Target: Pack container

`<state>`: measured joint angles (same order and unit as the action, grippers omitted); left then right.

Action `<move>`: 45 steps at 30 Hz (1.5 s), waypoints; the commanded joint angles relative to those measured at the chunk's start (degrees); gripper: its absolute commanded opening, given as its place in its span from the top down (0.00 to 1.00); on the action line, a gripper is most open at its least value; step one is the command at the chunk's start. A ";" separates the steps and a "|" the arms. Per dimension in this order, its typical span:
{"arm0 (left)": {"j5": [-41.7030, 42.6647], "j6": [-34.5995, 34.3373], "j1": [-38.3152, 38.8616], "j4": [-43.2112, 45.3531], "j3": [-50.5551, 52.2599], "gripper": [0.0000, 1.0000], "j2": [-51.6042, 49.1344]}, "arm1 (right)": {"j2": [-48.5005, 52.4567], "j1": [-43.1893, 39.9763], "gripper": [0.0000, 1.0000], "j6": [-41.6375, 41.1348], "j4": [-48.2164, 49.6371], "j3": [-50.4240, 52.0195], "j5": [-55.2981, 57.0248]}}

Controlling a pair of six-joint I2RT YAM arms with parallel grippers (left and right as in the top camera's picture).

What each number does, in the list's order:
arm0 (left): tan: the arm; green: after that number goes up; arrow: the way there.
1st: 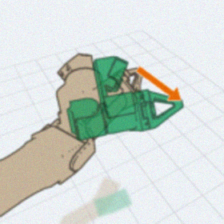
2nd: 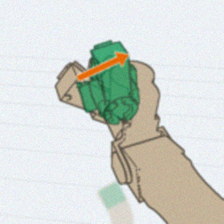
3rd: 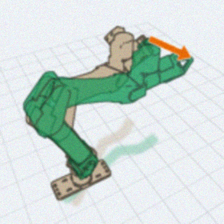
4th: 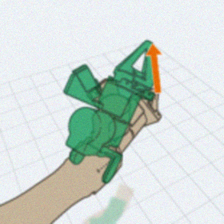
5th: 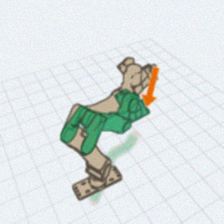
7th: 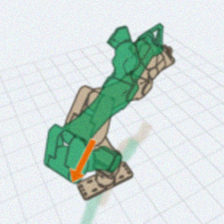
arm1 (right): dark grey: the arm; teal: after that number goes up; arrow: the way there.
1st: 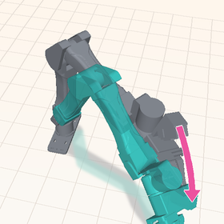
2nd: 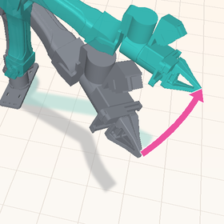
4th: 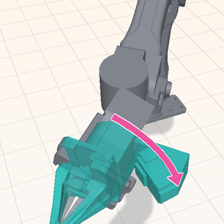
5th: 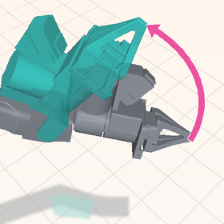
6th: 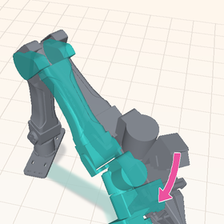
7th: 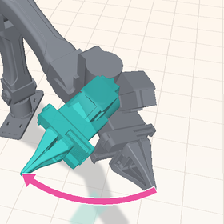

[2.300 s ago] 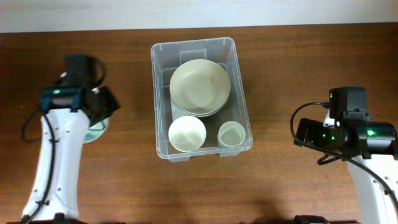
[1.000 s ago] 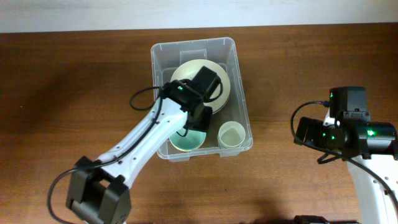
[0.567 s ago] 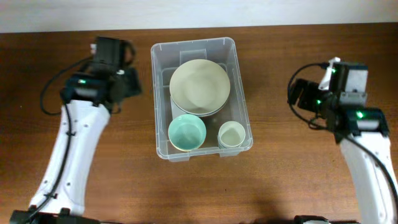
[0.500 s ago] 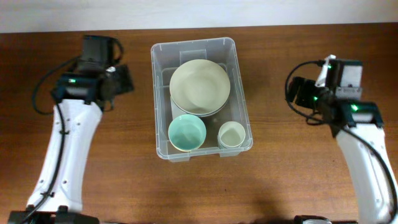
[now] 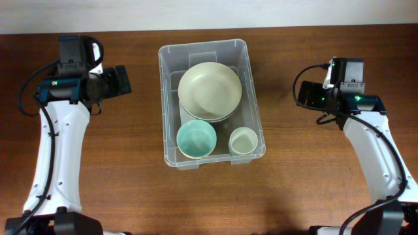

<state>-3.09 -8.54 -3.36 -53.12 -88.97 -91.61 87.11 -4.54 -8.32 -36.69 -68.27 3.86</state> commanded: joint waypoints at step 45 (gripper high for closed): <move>5.29 4.74 -2.08 10.19 43.15 0.00 56.43 | -59.78 -0.37 0.01 -1.16 -5.64 26.86 5.42</move>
<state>1.54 -4.25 -5.23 -43.03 -46.37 -35.35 27.86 -4.58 -9.02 -41.65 -41.74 7.75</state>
